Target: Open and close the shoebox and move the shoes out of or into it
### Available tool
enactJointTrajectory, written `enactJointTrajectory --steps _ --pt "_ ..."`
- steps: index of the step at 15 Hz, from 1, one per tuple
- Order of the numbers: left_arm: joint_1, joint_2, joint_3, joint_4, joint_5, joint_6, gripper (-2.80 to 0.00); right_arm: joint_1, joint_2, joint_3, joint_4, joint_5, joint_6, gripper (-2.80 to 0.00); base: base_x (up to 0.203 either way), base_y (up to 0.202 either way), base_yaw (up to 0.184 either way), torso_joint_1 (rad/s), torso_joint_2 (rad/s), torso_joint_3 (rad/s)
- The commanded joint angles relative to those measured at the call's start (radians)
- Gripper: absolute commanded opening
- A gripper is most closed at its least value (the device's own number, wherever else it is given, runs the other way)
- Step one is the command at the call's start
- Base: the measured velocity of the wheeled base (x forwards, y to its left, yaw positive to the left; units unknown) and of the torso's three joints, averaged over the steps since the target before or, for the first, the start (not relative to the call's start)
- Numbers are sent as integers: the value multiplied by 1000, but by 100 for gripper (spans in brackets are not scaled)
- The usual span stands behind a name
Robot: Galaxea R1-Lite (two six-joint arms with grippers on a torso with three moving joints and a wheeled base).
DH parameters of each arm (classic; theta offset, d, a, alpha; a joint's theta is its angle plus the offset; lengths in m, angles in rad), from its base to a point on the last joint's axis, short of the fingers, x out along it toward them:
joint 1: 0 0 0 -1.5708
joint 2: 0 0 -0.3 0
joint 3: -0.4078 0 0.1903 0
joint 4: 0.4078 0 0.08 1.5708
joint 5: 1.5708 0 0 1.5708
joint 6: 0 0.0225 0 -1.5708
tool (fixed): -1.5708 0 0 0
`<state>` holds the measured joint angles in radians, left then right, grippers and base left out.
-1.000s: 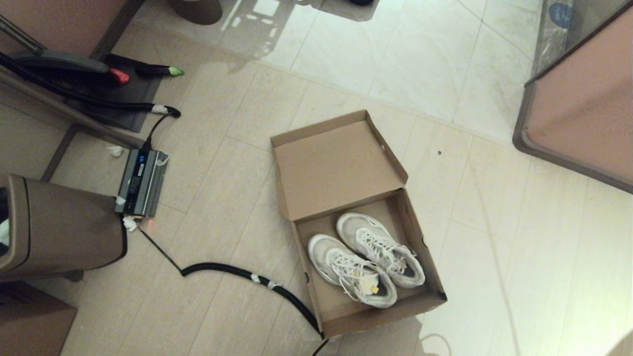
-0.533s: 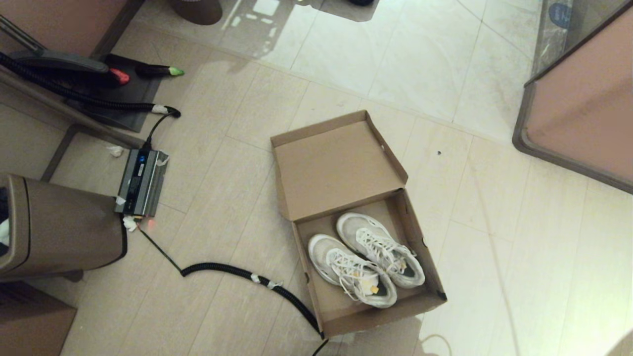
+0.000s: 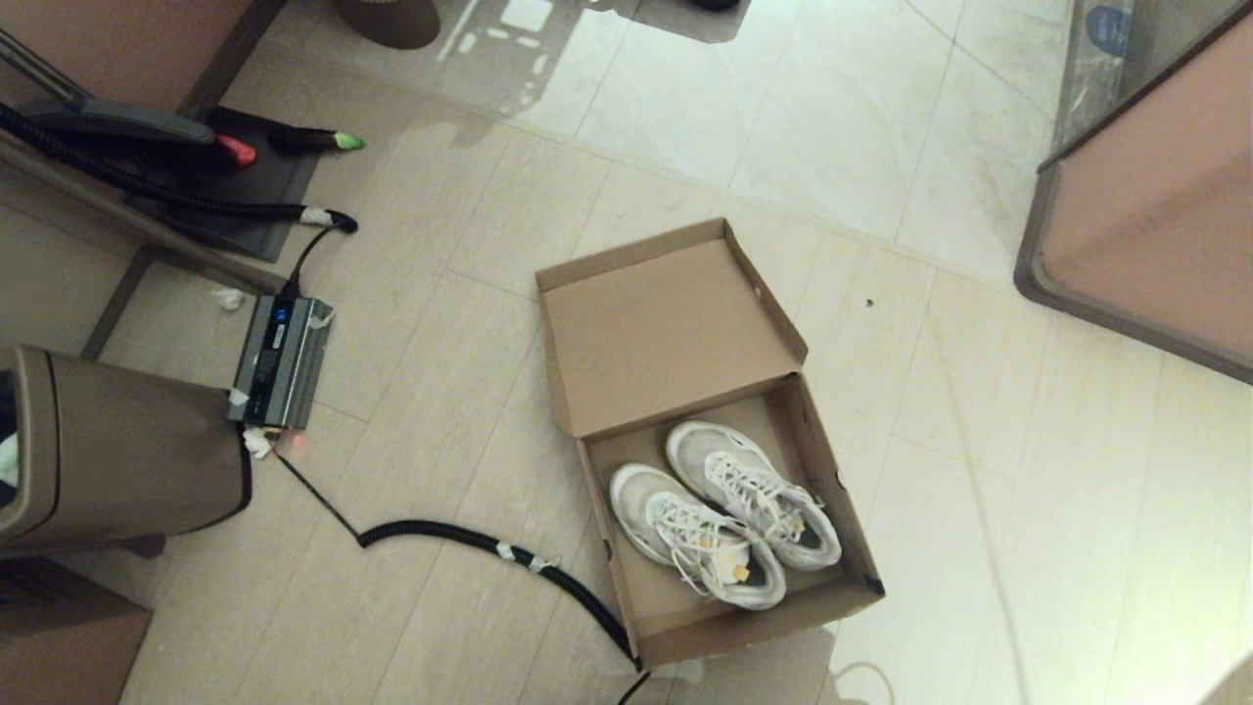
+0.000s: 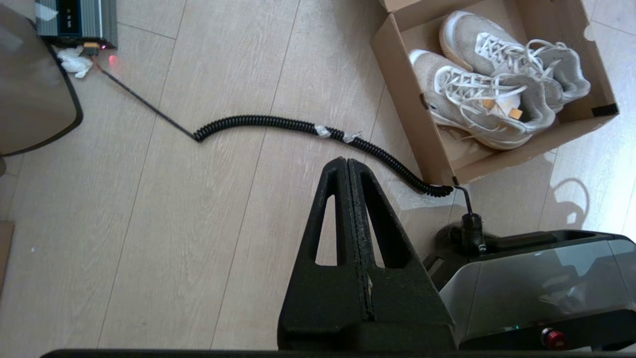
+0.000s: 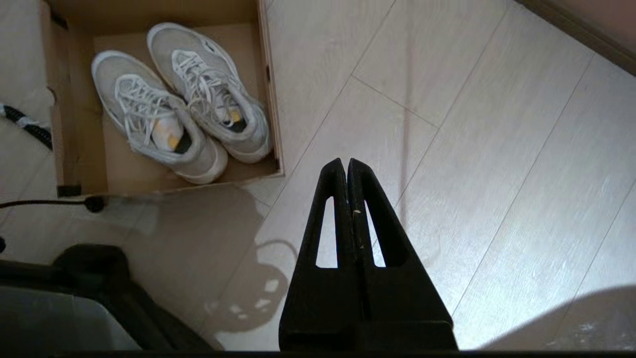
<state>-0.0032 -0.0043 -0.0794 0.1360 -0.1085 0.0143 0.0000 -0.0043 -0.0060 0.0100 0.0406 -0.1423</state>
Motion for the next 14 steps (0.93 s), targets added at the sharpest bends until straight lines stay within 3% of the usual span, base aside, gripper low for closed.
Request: enactJointTrajectory --steps 1,4,9,14 --pt "0 3 0 1 0 0 -280 0 4 6 -2 5 0 -280 0 0 0 0 0 0" --pt "0 3 0 1 1 -4 -280 0 4 6 -2 5 -2 -280 -4 4 -65 2 4 3" --pt "0 3 1 1 50 -43 -280 0 4 6 -2 4 -1 -280 -2 8 -171 4 1 3" --pt "0 3 1 2 50 -48 -280 0 4 6 -2 3 1 -280 0 7 -162 3 3 3"
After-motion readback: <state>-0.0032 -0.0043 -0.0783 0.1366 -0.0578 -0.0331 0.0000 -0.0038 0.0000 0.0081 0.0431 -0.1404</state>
